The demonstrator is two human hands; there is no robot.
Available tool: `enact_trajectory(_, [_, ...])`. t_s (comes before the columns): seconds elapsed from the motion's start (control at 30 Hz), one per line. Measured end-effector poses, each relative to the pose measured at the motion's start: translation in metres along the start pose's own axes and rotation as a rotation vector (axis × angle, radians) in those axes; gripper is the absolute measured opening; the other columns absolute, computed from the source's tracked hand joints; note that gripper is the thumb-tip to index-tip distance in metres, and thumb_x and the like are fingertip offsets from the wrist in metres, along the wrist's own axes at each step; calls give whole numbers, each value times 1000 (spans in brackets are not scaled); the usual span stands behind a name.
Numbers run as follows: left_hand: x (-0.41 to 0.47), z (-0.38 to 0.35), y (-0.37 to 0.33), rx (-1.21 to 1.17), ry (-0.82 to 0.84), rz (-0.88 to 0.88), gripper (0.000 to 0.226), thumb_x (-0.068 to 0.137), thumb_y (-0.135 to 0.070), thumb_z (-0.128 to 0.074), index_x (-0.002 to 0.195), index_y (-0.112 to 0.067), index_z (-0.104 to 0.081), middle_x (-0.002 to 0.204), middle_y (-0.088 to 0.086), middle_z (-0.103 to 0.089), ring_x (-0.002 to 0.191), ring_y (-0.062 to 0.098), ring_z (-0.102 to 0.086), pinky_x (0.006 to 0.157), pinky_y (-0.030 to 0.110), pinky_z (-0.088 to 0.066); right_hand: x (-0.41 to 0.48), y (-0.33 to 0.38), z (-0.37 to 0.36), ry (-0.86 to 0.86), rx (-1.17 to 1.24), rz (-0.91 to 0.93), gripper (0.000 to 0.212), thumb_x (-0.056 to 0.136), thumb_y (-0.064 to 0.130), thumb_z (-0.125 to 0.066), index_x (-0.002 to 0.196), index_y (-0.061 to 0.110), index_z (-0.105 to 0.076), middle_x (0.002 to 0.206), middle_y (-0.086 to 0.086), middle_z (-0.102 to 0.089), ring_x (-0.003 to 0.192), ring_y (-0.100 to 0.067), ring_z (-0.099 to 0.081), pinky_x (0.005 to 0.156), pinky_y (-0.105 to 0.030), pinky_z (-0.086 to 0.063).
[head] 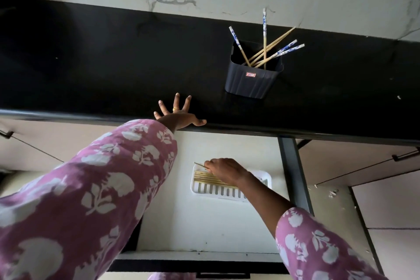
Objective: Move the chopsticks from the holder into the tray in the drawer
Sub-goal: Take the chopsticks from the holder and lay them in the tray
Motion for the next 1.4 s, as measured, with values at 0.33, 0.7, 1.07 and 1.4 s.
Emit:
enact_trajectory(0.33, [1,0,0,-1,6,9,101,75,-69,-58,145,-48,12,153,-15,29,137,43,30,109,63,8,8,29,-46,127,-143,144,34,97,24,-33,122,11,-53,132,-14,-53,129,-30,-43,106,-35,-31])
enact_trajectory(0.7, [2,0,-1,-3,-5,-2,100,76,-68,-57,145,-47,11,154,-13,27,137,44,30,110,63,8,5,26,-49,143,-148,51,31,96,10,-37,121,9,-54,126,-18,-58,115,-39,-56,94,-42,-46])
enact_trajectory(1.07, [2,-1,-1,-10,-2,1,100,75,-69,-58,145,-48,11,154,-14,28,137,43,31,109,63,8,8,11,-46,86,-82,-54,27,88,1,-44,108,4,-60,122,-19,-61,116,-35,-55,93,-36,-42])
enact_trajectory(1.4, [5,-2,1,-12,-13,10,102,74,-68,-59,144,-49,12,153,-16,29,136,43,31,109,63,9,7,-1,-67,122,-100,-72,28,91,1,-41,109,7,-63,115,-13,-65,113,-34,-58,92,-36,-44])
Point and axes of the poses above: each hand's wrist, its own x-axis towards the middle knuckle, its own z-axis out of the back of the hand, y = z × x, the point moved 10 cm from there along x, towards the middle knuckle
